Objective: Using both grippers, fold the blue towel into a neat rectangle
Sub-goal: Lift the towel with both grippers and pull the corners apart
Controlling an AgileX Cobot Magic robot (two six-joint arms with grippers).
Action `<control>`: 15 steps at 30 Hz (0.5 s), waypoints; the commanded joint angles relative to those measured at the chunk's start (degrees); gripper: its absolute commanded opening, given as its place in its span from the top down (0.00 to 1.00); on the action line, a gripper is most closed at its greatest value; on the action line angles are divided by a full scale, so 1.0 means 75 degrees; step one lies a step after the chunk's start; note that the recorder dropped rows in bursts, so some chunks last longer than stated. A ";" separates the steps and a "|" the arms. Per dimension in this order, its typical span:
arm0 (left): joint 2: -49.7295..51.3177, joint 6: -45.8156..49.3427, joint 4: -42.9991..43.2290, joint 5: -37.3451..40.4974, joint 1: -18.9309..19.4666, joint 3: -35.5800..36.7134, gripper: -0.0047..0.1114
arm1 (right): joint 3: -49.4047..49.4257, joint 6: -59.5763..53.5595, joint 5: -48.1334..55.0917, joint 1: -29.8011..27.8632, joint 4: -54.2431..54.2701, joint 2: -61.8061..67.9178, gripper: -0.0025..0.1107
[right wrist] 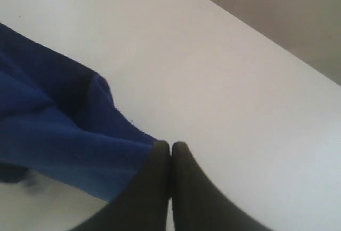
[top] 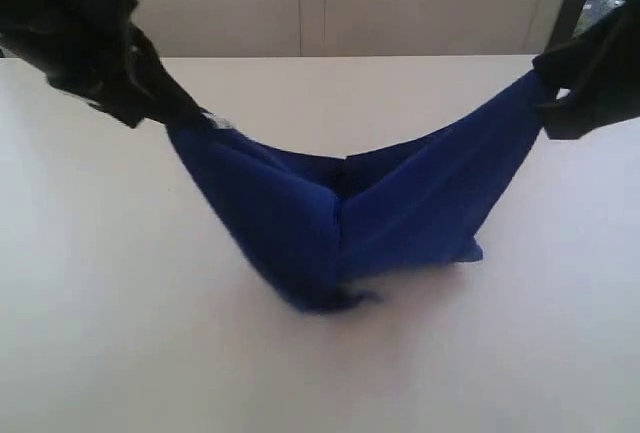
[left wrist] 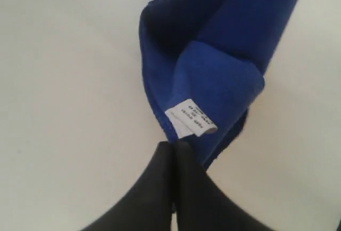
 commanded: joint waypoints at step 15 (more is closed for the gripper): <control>-0.4254 -0.0916 0.2643 0.2001 -0.0019 0.0000 0.96 | 0.0033 0.0029 0.1904 0.0038 -0.1287 -0.3517 0.98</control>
